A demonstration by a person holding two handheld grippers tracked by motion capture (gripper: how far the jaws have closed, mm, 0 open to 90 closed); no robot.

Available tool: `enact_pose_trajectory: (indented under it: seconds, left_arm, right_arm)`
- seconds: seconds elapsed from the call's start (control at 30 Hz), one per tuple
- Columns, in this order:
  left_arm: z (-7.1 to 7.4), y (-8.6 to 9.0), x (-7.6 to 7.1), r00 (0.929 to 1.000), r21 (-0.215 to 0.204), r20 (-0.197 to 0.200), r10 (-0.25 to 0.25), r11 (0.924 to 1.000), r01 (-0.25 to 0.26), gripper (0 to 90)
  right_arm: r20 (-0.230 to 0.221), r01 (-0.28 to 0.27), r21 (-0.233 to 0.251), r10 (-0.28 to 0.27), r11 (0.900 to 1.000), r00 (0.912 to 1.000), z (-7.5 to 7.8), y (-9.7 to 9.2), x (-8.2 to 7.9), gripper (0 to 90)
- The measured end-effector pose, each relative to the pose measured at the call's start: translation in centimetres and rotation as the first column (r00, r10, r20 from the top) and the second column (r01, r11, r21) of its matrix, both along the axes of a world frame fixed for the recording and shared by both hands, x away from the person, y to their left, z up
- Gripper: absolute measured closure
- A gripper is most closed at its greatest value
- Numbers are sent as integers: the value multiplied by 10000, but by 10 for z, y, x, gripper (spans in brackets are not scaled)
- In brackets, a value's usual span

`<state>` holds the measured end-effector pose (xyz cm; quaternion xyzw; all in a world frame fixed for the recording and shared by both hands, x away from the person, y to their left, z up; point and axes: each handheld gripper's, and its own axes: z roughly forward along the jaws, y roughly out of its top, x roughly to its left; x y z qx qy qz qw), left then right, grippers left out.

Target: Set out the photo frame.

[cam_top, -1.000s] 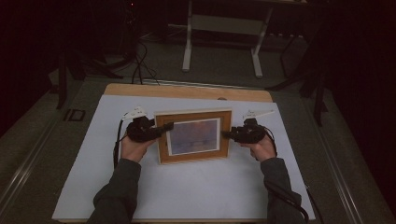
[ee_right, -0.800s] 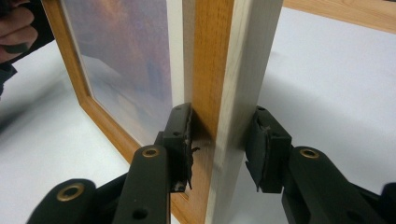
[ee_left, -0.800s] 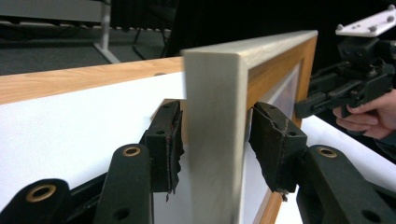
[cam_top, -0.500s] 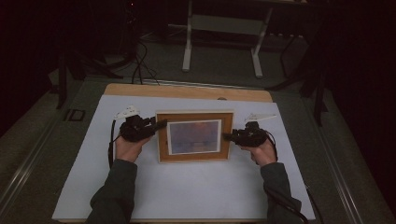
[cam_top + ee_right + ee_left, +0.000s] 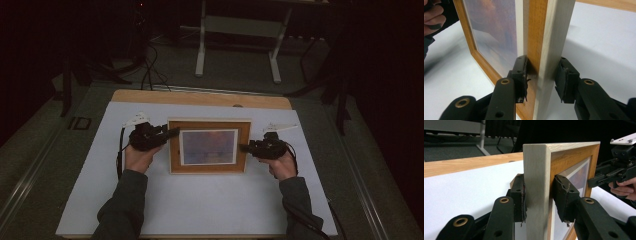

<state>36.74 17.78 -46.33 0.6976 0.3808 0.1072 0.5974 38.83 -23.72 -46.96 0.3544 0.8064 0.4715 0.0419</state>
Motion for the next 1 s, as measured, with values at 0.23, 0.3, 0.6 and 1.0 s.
enact_pose_trajectory:
  seconds: [0.23,0.3,0.6,1.0]
  left_arm:
    - [0,0,0,10000,-48,-40,4,10000,-4,641]
    - [0,0,0,9999,14,-110,68,10000,-68,634]
    - [5,8,-4,9993,-218,-300,209,9995,-216,503]
    - [20,22,-19,9922,1096,-172,1232,9866,-1206,439]
  right_arm:
    - [13,-66,37,66,10000,10000,-1,-1,-1,641]
    - [58,-79,24,79,10000,10000,-1,-1,-1,638]
    - [220,17,-106,-14,9999,9998,1,0,-2,483]
    - [423,459,-357,-444,9983,9981,9,-11,-12,412]
